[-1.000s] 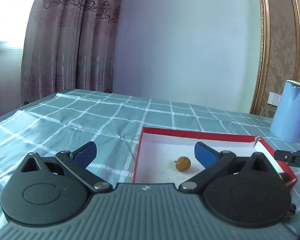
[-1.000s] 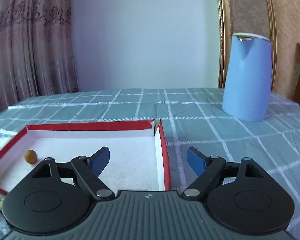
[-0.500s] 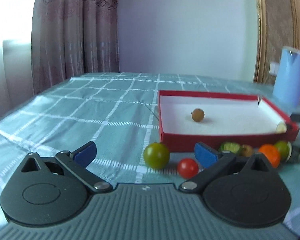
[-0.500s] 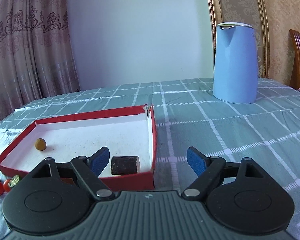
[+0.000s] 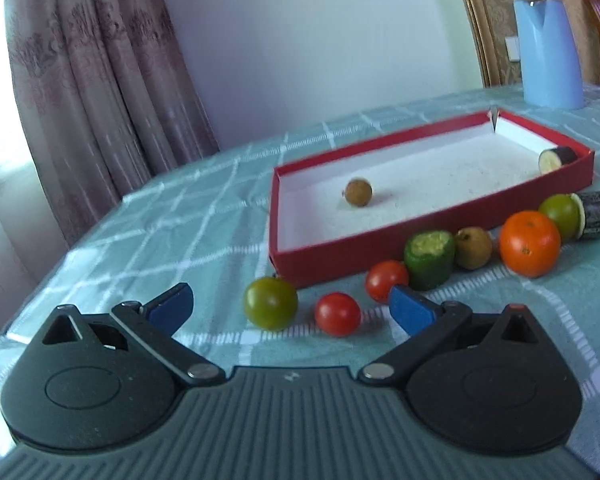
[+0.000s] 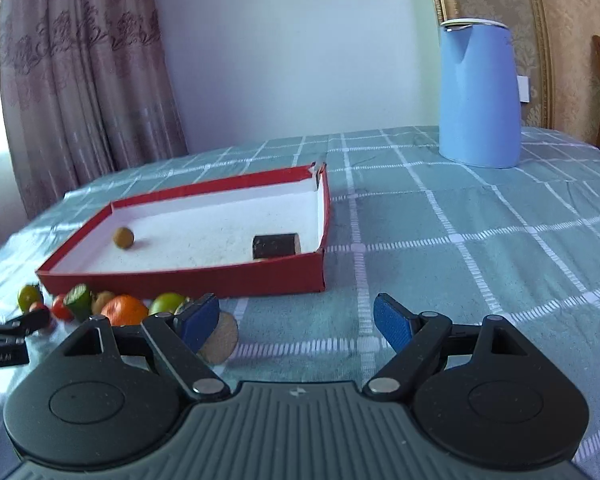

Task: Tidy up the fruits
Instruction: 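Withdraw both grippers from the tray back toward the fruit row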

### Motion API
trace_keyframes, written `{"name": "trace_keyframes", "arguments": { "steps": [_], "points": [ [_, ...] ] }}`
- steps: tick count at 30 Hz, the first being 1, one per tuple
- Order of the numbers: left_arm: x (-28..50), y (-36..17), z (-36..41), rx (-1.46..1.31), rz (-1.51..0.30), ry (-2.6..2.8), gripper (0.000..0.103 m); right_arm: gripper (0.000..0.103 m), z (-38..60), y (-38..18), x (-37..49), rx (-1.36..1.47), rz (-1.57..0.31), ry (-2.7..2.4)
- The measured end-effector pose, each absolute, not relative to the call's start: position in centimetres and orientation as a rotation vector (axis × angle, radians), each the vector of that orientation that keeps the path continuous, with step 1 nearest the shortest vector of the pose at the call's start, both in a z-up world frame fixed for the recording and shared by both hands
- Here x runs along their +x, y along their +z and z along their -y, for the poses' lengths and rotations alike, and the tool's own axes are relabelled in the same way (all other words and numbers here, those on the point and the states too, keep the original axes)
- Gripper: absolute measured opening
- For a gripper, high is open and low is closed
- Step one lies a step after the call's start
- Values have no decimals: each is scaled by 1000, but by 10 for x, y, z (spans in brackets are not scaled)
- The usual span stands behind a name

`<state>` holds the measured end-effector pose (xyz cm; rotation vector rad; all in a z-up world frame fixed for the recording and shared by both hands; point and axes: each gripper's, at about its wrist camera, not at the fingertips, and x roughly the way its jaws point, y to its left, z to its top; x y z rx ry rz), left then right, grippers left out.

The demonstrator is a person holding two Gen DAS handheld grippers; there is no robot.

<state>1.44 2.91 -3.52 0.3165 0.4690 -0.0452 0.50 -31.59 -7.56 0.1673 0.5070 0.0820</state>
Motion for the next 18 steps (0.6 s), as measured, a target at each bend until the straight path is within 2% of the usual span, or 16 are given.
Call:
{"name": "trace_keyframes", "arguments": {
  "steps": [1, 2, 4, 9, 11, 18],
  "points": [
    [17, -35, -31, 302, -483, -52, 95, 85, 317, -76, 5, 172, -507, 83],
    [18, -35, -33, 285, -496, -69, 84, 85, 318, -76, 6, 178, -510, 86],
    [23, -37, -39, 245, -533, -87, 76, 85, 322, -77, 7, 205, -516, 93],
    [26, -36, -44, 206, -553, -102, 75, 85, 332, -84, 15, 271, -566, 91],
    [23, -35, -41, 227, -535, -116, 68, 85, 331, -84, 14, 264, -563, 90],
    [24, -35, -40, 235, -518, -131, 65, 85, 326, -84, 15, 237, -575, 87]
  ]
}}
